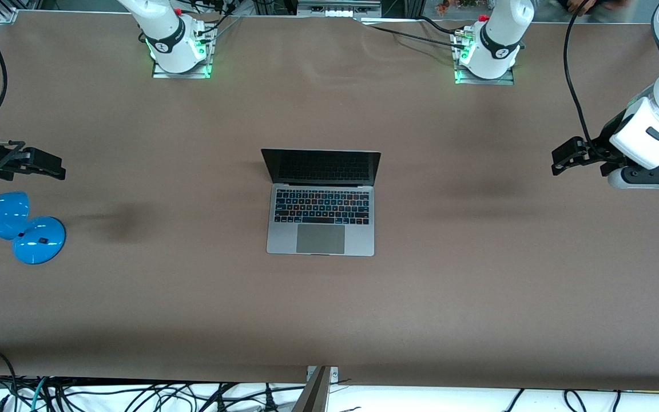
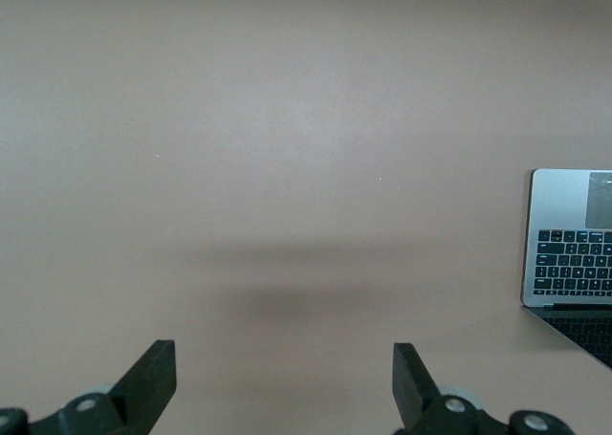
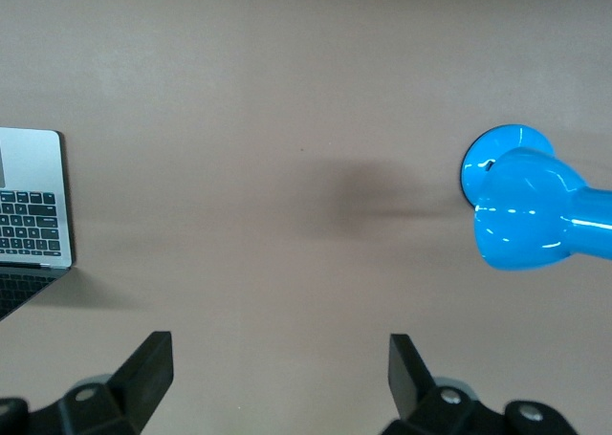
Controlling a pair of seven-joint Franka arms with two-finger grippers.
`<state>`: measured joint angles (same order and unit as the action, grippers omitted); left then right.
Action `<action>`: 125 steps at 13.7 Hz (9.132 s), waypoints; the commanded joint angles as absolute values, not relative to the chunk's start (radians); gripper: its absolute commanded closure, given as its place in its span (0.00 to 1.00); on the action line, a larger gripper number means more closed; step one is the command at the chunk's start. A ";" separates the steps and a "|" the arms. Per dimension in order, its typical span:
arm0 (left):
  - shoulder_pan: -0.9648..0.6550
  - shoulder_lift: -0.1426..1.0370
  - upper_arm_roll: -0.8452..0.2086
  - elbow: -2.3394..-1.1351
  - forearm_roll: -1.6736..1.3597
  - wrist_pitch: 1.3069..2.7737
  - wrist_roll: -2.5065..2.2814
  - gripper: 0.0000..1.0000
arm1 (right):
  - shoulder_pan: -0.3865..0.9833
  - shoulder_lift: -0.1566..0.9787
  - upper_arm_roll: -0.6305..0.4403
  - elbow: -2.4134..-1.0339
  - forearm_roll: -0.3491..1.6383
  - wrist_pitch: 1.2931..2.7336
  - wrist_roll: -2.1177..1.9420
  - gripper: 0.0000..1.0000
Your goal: Close laptop with both arms from behind
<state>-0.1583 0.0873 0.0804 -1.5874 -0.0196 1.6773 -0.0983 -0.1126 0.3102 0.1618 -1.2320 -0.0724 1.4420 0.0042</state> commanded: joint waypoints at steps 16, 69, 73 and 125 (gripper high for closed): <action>-0.178 0.072 -0.322 -1.620 -0.014 1.667 -0.573 0.00 | -0.062 0.310 0.167 -1.246 0.033 1.453 0.015 0.00; -0.193 0.462 -0.595 -1.780 0.201 2.075 -1.109 1.00 | 0.552 0.611 0.167 -1.339 0.186 1.723 0.703 1.00; -0.195 0.486 -0.594 -1.752 0.202 2.075 -1.109 1.00 | 0.552 0.611 0.167 -1.339 0.144 1.741 0.690 1.00; -0.256 0.847 -0.482 -1.373 0.347 2.031 -1.097 1.00 | 0.532 0.773 0.067 -1.339 0.107 2.163 0.427 1.00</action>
